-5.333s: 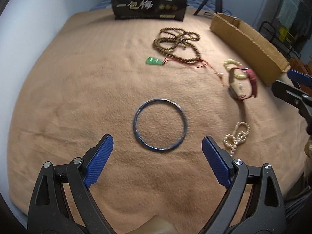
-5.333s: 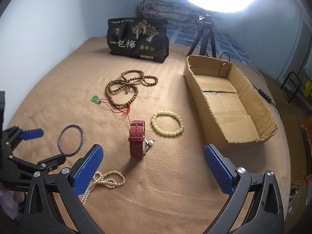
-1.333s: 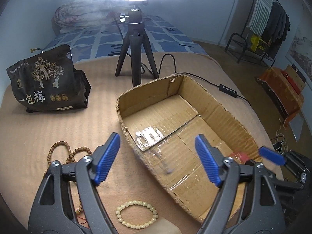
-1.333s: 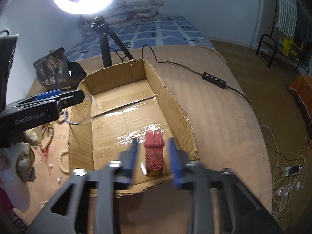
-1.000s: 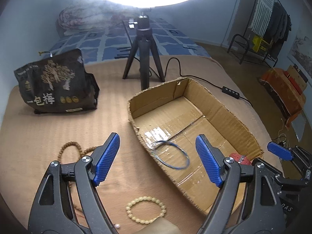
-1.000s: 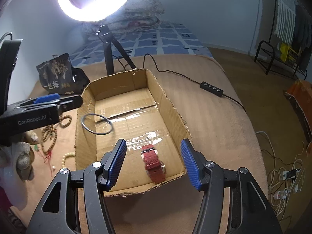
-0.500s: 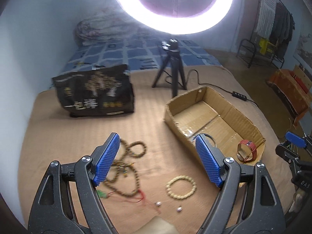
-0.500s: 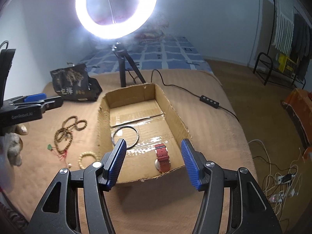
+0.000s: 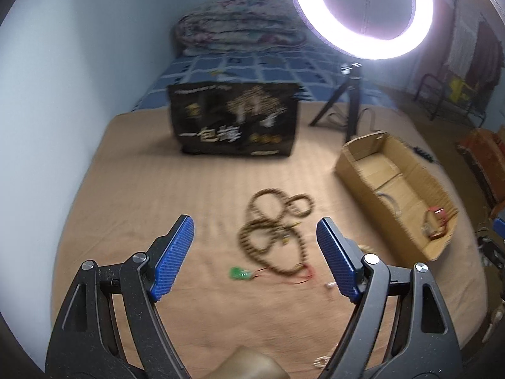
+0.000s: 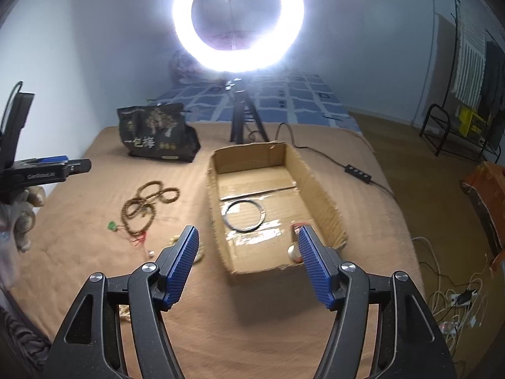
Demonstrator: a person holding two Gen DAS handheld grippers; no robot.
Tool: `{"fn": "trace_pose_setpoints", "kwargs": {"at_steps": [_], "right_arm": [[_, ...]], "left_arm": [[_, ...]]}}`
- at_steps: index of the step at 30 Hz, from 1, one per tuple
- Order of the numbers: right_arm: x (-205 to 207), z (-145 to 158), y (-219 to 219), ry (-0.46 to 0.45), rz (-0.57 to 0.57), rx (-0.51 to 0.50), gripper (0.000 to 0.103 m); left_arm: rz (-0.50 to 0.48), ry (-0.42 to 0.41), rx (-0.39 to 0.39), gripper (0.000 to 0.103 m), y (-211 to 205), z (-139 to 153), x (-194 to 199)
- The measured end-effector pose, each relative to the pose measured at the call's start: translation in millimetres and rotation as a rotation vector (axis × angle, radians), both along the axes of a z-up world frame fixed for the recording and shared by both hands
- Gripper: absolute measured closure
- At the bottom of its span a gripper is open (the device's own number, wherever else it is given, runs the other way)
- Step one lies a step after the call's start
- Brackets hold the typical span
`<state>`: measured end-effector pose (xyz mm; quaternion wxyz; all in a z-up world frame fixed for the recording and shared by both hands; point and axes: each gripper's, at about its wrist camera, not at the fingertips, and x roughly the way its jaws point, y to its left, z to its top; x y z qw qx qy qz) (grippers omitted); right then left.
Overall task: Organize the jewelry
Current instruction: 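Move both tools back toward the remaining jewelry on the blanket, then grasp the wooden bead mala with the left tool while the right tool grasps the pearl necklace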
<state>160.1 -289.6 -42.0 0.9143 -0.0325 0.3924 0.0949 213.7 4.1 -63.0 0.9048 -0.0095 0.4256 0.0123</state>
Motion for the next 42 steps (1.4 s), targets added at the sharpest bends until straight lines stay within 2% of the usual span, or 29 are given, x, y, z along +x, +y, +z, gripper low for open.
{"fn": "trace_pose_setpoints", "kwargs": {"at_steps": [4,9,14,18,21,26,34,39,42], "right_arm": [[-11.3,-10.9,17.3,0.019,0.045,-0.003,0.03],[-23.3,-27.5,40.7,0.09,0.12,0.029,0.03],[-34.4,-55.4,70.6,0.22,0.241,0.054,0.03],[-44.9,-80.3,93.8,0.312,0.302,0.024,0.03],[-51.1,-95.4,107.7,0.404,0.34,0.064,0.03],[-60.0,-112.0,127.2,0.484,0.364,0.108,0.03],[-60.9,-137.6,153.3,0.53,0.322,0.08,0.03],[-61.3,-149.3,171.2,0.467,0.308,-0.034,0.032],[-61.3,-150.6,179.4,0.422,0.321,-0.118,0.04]], "left_arm": [[0.019,0.021,-0.003,0.021,18.3,-10.7,1.0],[0.033,0.093,-0.049,0.021,33.3,-32.1,9.0],[0.031,0.13,-0.121,0.021,39.2,-48.5,15.1],[-0.003,0.139,-0.129,0.021,33.5,-55.3,19.8],[-0.03,0.139,-0.132,0.021,27.9,-56.1,20.9],[-0.076,0.151,-0.141,0.021,18.1,-61.1,27.0],[-0.105,0.201,-0.16,0.021,7.3,-78.6,42.6],[-0.086,0.226,-0.198,0.021,9.0,-95.9,57.8],[-0.086,0.239,-0.221,0.021,7.7,-108.0,67.6]]}}
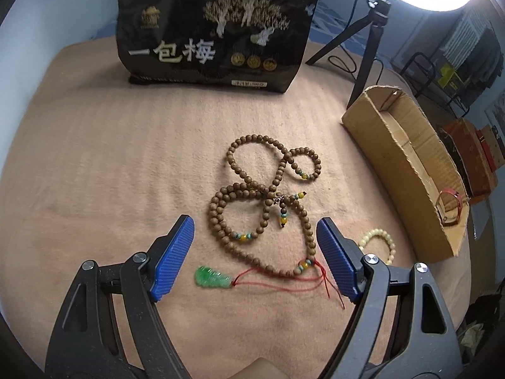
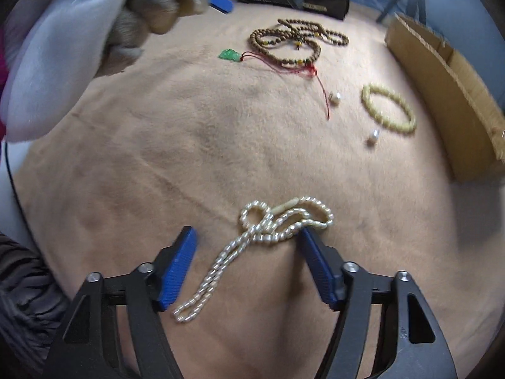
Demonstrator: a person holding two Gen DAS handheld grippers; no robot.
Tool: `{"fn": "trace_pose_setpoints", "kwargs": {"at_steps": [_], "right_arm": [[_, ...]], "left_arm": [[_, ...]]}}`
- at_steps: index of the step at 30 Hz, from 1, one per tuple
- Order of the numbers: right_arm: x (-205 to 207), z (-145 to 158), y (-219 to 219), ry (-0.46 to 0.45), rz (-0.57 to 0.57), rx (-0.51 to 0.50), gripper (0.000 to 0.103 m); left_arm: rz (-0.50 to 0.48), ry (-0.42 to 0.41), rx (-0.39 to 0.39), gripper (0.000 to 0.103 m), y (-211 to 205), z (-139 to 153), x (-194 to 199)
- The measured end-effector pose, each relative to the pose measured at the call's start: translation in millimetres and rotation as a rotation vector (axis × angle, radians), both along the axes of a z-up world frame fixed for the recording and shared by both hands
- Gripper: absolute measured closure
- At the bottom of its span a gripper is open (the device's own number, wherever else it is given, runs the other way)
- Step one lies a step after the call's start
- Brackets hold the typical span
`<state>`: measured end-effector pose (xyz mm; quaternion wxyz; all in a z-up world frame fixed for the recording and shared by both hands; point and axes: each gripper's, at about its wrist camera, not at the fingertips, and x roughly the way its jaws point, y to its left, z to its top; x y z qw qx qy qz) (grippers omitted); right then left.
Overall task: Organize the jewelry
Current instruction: 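Grasp the wooden bead mala with the left tool while the right tool grasps the pearl necklace, then lift both strands over the cardboard box and open both tools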
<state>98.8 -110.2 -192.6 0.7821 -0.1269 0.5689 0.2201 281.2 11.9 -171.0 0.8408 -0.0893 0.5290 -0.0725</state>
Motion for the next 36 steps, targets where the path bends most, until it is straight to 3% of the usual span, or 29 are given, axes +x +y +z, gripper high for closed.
{"fn": "trace_pose_setpoints", "kwargs": {"at_steps": [7,11,13,16,18,20,21,22,25,29,36], "right_arm": [[16.0,2.0,-10.4,-0.059,0.005,-0.047,0.052],[20.6,1.4,-16.0,-0.058,0.008,-0.036,0.055],[20.5,1.1,-15.2,-0.061,0.013,-0.041,0.057],[20.0,0.9,-13.1,-0.07,0.023,-0.045,0.062],[22.2,0.0,-9.1,-0.075,0.032,-0.043,0.072],[25.0,-0.5,-5.2,-0.078,0.042,-0.042,0.083],[24.4,-0.3,-4.2,-0.08,0.051,-0.04,0.086],[24.0,-0.2,-3.4,-0.081,0.056,-0.039,0.09],[24.5,0.1,-2.1,-0.079,0.069,-0.038,0.097],[33.4,2.0,-10.7,-0.051,0.042,0.017,0.097],[48.2,22.4,-27.9,-0.043,-0.033,0.143,0.098]], "left_arm": [[0.021,0.068,-0.049,0.021,-4.3,-25.7,23.1],[0.017,0.088,-0.037,0.021,-10.3,-38.3,32.2],[0.007,0.076,0.006,0.022,-16.7,-40.2,34.9],[-0.004,0.058,0.075,0.034,-26.1,-42.2,38.4],[-0.008,0.044,0.101,0.061,-29.4,-42.2,39.0],[0.001,0.049,0.103,0.074,-27.8,-44.5,40.9],[0.009,0.046,0.107,0.086,-26.7,-44.9,41.1],[0.014,0.046,0.11,0.09,-25.9,-46.0,41.5],[0.031,0.049,0.068,0.09,-16.7,-46.0,40.8],[0.041,0.021,0.052,0.09,-7.3,-36.6,35.3],[0.046,-0.085,0.001,0.09,9.3,8.1,7.2]]}}
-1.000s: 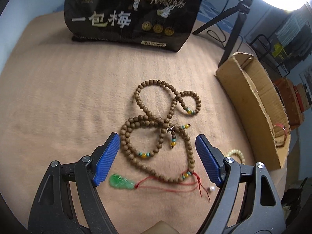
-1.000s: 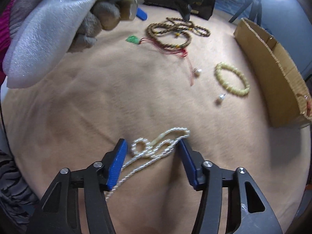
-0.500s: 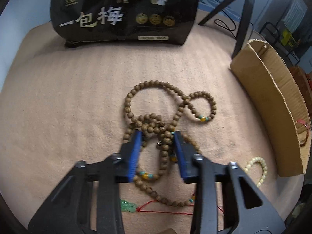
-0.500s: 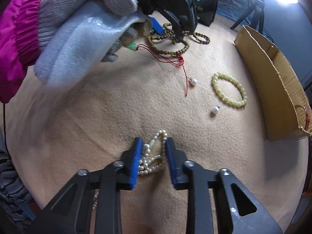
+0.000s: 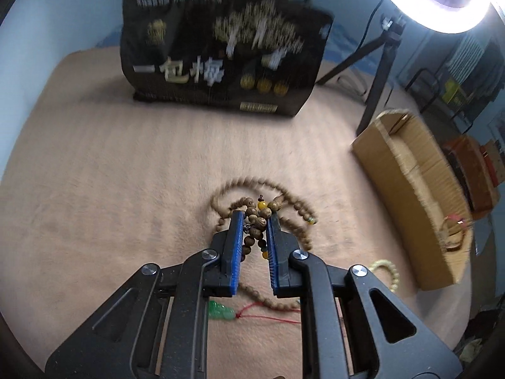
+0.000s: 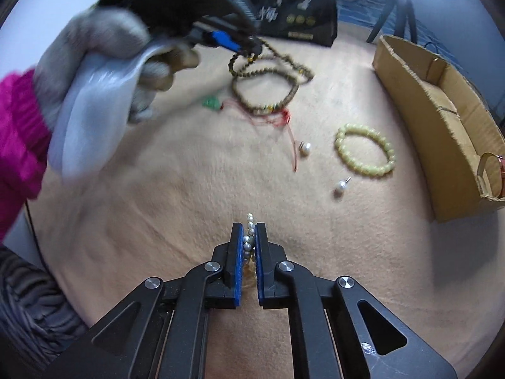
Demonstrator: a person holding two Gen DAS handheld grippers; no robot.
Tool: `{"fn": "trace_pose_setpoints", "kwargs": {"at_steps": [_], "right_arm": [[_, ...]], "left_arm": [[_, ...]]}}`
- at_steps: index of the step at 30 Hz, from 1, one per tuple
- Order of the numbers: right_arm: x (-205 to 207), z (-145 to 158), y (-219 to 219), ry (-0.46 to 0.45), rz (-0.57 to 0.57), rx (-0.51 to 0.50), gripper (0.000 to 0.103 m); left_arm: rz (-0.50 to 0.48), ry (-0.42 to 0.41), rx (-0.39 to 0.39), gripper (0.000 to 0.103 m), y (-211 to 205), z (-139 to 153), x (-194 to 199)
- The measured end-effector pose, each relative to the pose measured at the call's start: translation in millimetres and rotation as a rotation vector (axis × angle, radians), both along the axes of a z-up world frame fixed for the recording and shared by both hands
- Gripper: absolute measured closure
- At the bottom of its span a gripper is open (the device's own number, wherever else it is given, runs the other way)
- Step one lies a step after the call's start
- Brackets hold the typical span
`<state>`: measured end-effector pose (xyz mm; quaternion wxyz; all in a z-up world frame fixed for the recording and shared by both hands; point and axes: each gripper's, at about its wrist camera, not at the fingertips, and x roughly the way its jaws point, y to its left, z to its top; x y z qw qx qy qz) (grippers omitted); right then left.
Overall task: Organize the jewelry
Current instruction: 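Lift both strands over the cardboard box and open both tools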
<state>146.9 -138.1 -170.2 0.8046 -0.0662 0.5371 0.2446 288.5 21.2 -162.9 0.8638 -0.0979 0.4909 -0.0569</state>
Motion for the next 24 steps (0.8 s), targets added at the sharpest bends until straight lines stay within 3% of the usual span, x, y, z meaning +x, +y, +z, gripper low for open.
{"fn": "trace_pose_setpoints", "kwargs": {"at_steps": [12,24], "right_arm": [[2.6,56.8,-24.7,-0.098,-0.083,0.135,0.098],[25.6,111.3,-73.0,-0.218,-0.189,0.192,0.098]], "left_arm": [[0.022,-0.162,-0.088,0.09,10.1,76.8,-28.5],[0.014,-0.245,-0.133,0.09,3.6,116.9,-41.6]]}}
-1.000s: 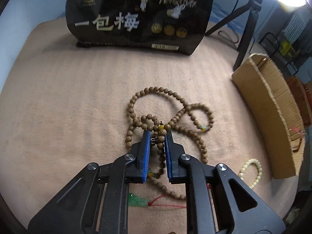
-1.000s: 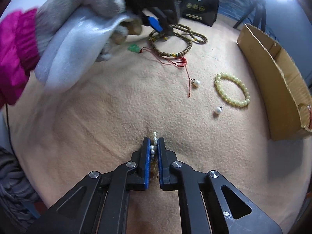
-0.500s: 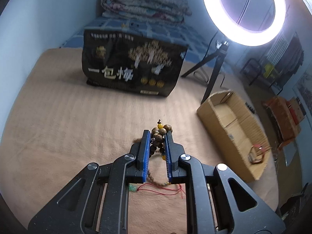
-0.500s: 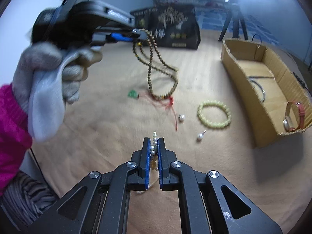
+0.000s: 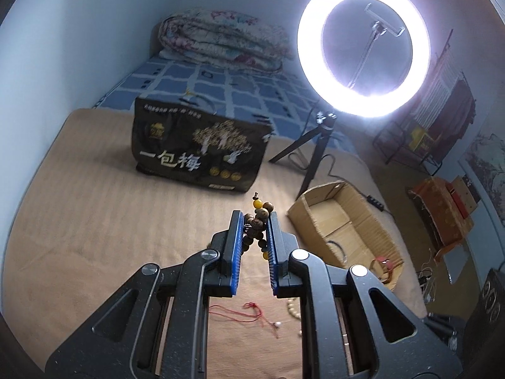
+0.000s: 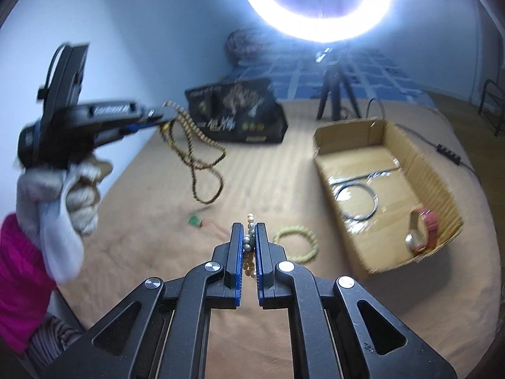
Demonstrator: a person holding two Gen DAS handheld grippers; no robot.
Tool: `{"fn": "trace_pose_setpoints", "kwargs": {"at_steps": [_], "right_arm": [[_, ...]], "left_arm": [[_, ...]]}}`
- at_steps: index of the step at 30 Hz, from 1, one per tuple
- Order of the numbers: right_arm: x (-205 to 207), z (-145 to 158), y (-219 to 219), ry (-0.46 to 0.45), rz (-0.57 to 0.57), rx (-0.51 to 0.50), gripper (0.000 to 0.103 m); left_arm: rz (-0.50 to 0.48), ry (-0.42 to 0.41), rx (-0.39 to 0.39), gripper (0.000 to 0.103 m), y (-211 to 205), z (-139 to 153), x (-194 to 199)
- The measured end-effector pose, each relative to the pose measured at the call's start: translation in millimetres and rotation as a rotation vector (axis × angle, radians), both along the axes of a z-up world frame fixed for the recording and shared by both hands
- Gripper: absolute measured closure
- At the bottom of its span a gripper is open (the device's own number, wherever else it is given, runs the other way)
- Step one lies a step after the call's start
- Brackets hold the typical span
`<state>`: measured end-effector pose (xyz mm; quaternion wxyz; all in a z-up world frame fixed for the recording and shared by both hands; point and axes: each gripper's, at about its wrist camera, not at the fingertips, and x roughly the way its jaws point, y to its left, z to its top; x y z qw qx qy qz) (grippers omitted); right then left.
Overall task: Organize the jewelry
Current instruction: 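Lift both strands over the cardboard box and open both tools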
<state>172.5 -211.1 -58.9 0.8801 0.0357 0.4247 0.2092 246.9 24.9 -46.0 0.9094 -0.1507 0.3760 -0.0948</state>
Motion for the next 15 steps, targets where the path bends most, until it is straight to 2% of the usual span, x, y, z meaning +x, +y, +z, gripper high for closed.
{"fn": "trace_pose_setpoints", "kwargs": {"at_steps": [6,15], "right_arm": [[14.4,18.7,-30.7,-0.039,-0.08,0.042,0.098],[28.3,33.3,-63.3,-0.073,-0.152,0.038,0.098]], "left_arm": [[-0.04,-0.029,0.01,0.09,-22.0,20.4,2.6],[-0.107,-0.076,0.004,0.09,-63.7,48.3,17.5]]}}
